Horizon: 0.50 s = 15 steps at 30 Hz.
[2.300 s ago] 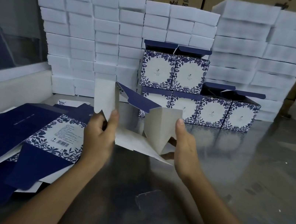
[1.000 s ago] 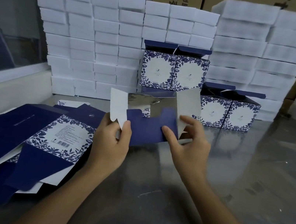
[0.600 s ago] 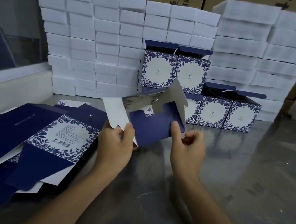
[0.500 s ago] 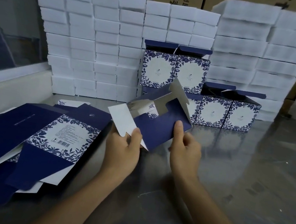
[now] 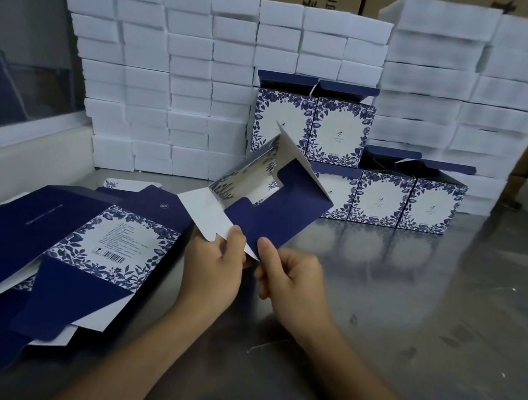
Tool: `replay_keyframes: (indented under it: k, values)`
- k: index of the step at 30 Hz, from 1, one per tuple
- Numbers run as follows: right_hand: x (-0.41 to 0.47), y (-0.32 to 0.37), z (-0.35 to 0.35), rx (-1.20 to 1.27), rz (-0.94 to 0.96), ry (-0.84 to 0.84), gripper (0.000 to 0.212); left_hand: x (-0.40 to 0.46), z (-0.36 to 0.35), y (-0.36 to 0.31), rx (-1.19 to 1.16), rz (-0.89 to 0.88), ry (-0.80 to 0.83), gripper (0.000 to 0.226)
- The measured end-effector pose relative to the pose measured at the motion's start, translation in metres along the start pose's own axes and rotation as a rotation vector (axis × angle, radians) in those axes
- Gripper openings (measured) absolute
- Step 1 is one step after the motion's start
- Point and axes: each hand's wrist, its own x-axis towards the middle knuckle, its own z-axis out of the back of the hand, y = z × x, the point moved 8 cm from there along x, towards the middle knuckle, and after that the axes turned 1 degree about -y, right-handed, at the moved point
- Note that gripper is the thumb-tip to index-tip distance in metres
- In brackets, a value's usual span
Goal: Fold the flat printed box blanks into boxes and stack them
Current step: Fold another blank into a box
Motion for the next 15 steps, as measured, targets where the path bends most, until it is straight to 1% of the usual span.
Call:
replay_keyframes:
  k: [3, 6, 8, 10, 12, 14, 15]
  values:
    - [0.000, -0.004, 0.000, 0.013, -0.022, -0.028, 0.052, 0.001, -0.001, 0.002, -0.030, 0.013, 0.005, 0.030]
    - [0.002, -0.008, 0.006, 0.003, -0.047, -0.055, 0.054, -0.002, -0.008, 0.002, -0.075, 0.018, 0.050, 0.031]
    - [0.003, -0.009, 0.007, 0.006, -0.051, -0.037, 0.053, -0.002, -0.010, 0.001, -0.080, 0.016, 0.072, 0.032]
    - [0.003, -0.008, 0.006, 0.017, -0.052, -0.018, 0.053, -0.003, -0.008, -0.001, -0.062, -0.007, 0.058, 0.033]
    - [0.004, -0.007, 0.008, 0.022, -0.046, -0.036, 0.054, -0.003, -0.006, -0.001, -0.058, -0.007, 0.045, 0.027]
    - [0.005, -0.006, 0.015, 0.026, -0.040, -0.102, 0.055, -0.002, -0.006, 0.001, -0.083, 0.005, 0.042, 0.016]
    - [0.006, -0.006, 0.020, 0.028, -0.043, -0.141, 0.056, -0.001, -0.005, 0.001, -0.084, 0.003, 0.041, 0.014]
